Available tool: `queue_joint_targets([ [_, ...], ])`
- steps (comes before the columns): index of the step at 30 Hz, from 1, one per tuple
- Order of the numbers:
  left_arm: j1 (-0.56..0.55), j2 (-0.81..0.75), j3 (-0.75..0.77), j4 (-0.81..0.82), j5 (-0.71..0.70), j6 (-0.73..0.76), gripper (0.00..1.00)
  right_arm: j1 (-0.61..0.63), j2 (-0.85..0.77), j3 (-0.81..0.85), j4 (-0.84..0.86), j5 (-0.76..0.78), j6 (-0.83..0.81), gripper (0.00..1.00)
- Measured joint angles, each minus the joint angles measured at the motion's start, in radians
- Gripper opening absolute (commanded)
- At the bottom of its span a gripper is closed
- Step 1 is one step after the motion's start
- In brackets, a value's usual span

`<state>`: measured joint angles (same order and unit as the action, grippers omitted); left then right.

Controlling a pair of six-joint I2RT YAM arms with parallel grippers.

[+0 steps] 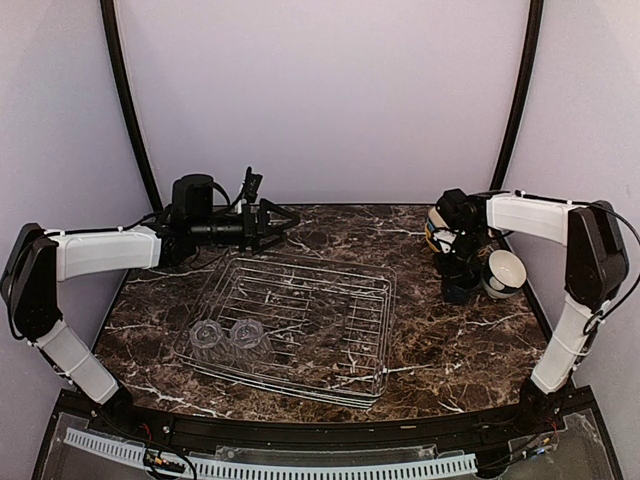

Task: Unload the mixed dishes from the dish rack
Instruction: Place the cup at the center of the board, then grab the cup from the dish rack.

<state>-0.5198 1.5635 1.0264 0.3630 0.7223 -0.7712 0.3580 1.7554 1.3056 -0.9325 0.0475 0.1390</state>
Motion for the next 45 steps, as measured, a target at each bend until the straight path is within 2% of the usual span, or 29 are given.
queue_joint_targets([
  [6, 0.000, 0.000, 0.000, -0.003, 0.000, 0.000, 0.99, -0.045, 0.011, 0.008, 0.015, -0.017, -0.015, 0.02],
  [20, 0.000, 0.009, 0.002, -0.014, 0.003, -0.002, 0.99, -0.060, 0.025, 0.072, 0.006, -0.026, -0.029, 0.46],
  [25, 0.000, 0.014, 0.007, -0.020, 0.005, -0.003, 0.99, -0.060, -0.030, 0.072, -0.009, -0.029, -0.020, 0.54],
  [28, 0.000, 0.024, 0.022, -0.034, 0.011, 0.000, 0.99, -0.060, -0.099, 0.063, 0.002, -0.040, -0.012, 0.55],
  [31, 0.000, 0.032, 0.040, -0.065, 0.018, 0.011, 0.99, -0.060, -0.173, 0.036, 0.029, -0.060, 0.001, 0.59],
  [34, 0.000, 0.038, 0.067, -0.117, 0.016, 0.045, 0.99, -0.059, -0.213, 0.008, 0.064, -0.071, 0.017, 0.67],
  [38, -0.016, 0.053, 0.144, -0.267, -0.035, 0.148, 0.99, -0.058, -0.246, -0.031, 0.108, -0.073, 0.025, 0.79],
  [41, -0.058, 0.055, 0.208, -0.404, -0.111, 0.235, 0.99, -0.058, -0.291, -0.055, 0.132, -0.069, 0.027, 0.88],
  [45, -0.127, 0.034, 0.207, -0.536, -0.194, 0.294, 0.99, -0.058, -0.376, -0.089, 0.180, -0.055, 0.013, 0.99],
])
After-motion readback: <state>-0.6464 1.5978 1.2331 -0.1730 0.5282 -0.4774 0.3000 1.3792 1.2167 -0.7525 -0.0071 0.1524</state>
